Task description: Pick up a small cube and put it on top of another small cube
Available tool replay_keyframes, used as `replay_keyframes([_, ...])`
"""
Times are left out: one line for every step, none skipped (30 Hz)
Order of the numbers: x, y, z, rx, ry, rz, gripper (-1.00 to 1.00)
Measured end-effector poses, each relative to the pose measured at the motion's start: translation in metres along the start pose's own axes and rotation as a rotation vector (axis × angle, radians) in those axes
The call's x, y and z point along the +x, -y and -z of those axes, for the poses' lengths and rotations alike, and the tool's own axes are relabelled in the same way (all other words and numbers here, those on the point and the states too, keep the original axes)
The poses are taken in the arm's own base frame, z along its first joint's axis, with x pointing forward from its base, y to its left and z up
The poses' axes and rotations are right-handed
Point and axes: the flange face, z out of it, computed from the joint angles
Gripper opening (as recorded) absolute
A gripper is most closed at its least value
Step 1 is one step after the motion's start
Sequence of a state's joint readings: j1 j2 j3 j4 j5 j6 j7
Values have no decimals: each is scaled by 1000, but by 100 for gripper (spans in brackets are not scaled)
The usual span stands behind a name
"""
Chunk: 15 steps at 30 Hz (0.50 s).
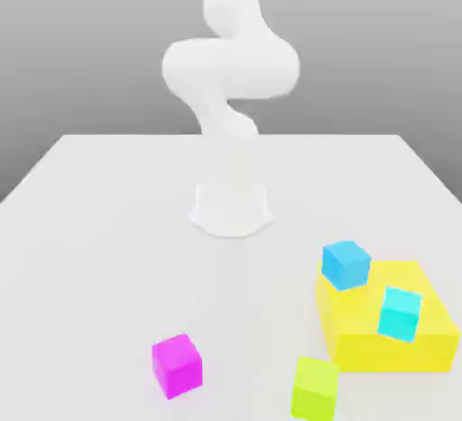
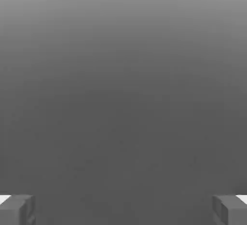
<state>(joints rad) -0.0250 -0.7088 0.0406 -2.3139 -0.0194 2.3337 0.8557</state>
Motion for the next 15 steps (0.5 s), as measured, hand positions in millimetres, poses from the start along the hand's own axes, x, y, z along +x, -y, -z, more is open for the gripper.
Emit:
replay_keyframes([-4,3,-21,-30,13,-8,0])
replay_keyframes([-9,5,-42,-58,25,-15,0])
replay_keyframes([-14,6,-62,-85,37,-23,0])
replay_keyframes([-19,6,-82,-112,49,-30,0])
replay_keyframes([-25,6,-101,-137,62,-37,0])
replay_keyframes([-31,5,-120,-163,75,-44,0])
replay_keyframes([-37,3,-139,-187,89,-50,0])
replay_keyframes([-44,1,-158,-211,103,-57,0])
replay_keyframes([-52,-1,-176,-234,117,-64,0])
replay_keyframes([-60,-5,-194,-257,132,-71,0])
replay_keyframes([-68,-8,-211,-280,147,-78,0])
replay_keyframes([-77,-13,-228,-301,162,-85,0])
replay_keyframes([-86,-17,-244,-323,179,-92,0])
replay_keyframes([-96,-22,-260,-344,195,-99,0])
replay_keyframes([-106,-28,-276,-364,212,-107,0])
